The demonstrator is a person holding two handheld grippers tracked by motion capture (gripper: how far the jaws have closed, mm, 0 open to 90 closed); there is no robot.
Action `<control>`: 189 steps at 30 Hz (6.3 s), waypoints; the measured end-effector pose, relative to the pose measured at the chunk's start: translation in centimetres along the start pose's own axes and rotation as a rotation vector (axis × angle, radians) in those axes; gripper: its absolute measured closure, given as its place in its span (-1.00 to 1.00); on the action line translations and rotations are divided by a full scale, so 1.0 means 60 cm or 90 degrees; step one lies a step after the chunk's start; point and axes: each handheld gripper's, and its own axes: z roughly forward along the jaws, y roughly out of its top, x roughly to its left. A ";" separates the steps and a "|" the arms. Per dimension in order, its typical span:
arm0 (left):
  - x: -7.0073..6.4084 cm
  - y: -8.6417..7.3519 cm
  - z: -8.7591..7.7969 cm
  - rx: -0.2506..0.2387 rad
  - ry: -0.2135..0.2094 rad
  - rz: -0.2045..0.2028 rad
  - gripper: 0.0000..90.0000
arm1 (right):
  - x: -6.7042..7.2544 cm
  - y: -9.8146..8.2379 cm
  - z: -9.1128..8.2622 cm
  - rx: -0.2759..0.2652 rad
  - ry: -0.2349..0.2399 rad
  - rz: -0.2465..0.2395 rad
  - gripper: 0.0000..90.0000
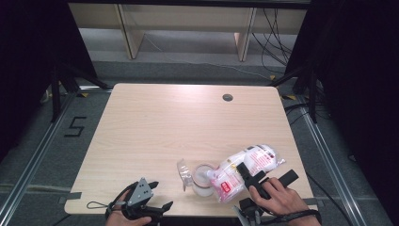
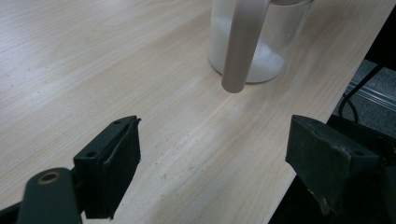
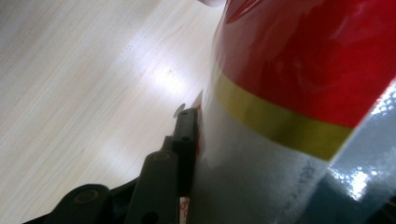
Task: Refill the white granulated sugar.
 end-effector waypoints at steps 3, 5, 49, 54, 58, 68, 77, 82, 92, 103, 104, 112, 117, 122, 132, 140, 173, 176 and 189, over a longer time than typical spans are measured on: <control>0.000 0.001 0.000 0.000 0.002 -0.001 -0.61 | 0.004 0.004 -0.001 0.002 0.006 0.021 0.56; 0.000 0.000 0.000 -0.002 -0.001 -0.002 -0.61 | 0.004 0.004 -0.001 0.002 0.005 0.021 0.57; 0.000 0.000 0.003 -0.002 0.001 -0.006 -0.61 | -0.014 -0.015 -0.002 0.021 0.014 -0.082 0.59; 0.001 0.000 0.002 0.000 -0.001 -0.002 -0.61 | -0.015 -0.016 -0.002 0.017 0.020 -0.093 0.59; -0.001 -0.001 0.004 -0.006 0.000 -0.012 -0.61 | -0.014 -0.015 -0.005 0.023 0.018 -0.083 0.59; 0.001 0.000 0.002 -0.005 0.001 -0.007 -0.61 | -0.011 -0.014 -0.004 0.017 0.025 -0.076 0.59; 0.002 0.000 0.001 0.001 0.001 -0.002 -0.61 | -0.012 -0.019 -0.009 0.019 0.023 -0.092 0.60; 0.001 0.000 0.002 -0.004 0.002 -0.008 -0.61 | -0.014 -0.020 -0.011 0.020 0.026 -0.088 0.60; 0.000 0.000 0.002 -0.006 0.000 -0.010 -0.61 | -0.017 -0.021 -0.009 0.016 0.032 -0.084 0.61; 0.002 0.000 0.001 0.001 0.000 -0.003 -0.61 | -0.019 -0.020 -0.008 0.013 0.030 -0.080 0.61; 0.002 0.000 0.001 0.001 0.000 -0.003 -0.61 | -0.019 -0.020 -0.008 0.013 0.030 -0.080 0.61; 0.005 0.001 -0.001 0.010 0.005 0.009 -0.61 | -0.018 -0.018 -0.007 0.008 0.035 -0.073 0.62; 0.001 0.001 0.001 -0.003 0.000 -0.006 -0.61 | -0.017 -0.019 -0.008 0.007 0.029 -0.062 0.62; 0.002 0.001 0.001 0.002 0.001 0.000 -0.61 | -0.015 -0.020 -0.008 -0.003 0.032 -0.050 0.62; 0.002 0.000 0.001 0.000 0.001 -0.003 -0.61 | -0.007 -0.019 -0.005 -0.017 0.006 -0.021 0.63; 0.003 0.001 0.000 0.005 0.000 0.003 -0.61 | 0.000 -0.021 -0.006 -0.036 0.013 0.042 0.63; 0.000 0.001 0.002 -0.009 0.000 -0.009 -0.61 | 0.028 -0.038 0.013 -0.122 0.041 0.230 0.66; 0.003 0.002 0.000 0.007 -0.001 0.007 -0.61 | 0.029 -0.038 0.014 -0.120 0.044 0.236 0.66; 0.001 0.002 0.001 -0.004 0.000 -0.001 -0.61 | 0.026 -0.054 0.014 -0.157 0.027 0.301 0.68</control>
